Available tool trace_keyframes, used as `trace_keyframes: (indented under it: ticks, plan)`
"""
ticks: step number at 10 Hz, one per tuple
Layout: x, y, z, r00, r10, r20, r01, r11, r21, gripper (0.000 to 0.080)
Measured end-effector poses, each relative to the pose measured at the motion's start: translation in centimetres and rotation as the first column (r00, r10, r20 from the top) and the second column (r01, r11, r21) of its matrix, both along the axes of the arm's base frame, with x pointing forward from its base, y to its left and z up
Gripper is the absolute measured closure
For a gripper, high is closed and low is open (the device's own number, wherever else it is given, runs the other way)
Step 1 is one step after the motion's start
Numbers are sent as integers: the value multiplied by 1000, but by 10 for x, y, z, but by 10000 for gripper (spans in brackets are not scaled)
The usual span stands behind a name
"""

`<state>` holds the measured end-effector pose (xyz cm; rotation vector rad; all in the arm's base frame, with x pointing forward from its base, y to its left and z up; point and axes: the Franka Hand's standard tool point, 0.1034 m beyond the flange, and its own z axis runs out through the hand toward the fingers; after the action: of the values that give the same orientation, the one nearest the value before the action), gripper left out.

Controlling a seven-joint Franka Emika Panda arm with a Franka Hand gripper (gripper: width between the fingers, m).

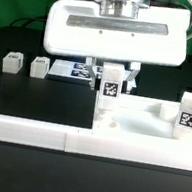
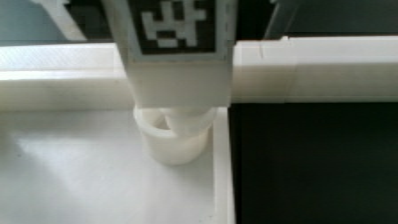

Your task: Assemble square table

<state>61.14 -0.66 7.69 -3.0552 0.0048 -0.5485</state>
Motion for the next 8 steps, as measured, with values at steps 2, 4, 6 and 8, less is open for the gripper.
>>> trace_keyframes:
  ticks: [2, 4, 6, 8]
  plan:
    - [5, 3, 0, 1000, 1, 5, -1, 1000, 2, 515]
    - [11, 6, 0, 1000, 5, 13, -5, 1000, 2, 515]
    - [13, 7, 0, 1000, 6, 20, -6, 1000, 0, 515]
    - [13, 7, 0, 1000, 7, 20, -7, 1000, 0, 515]
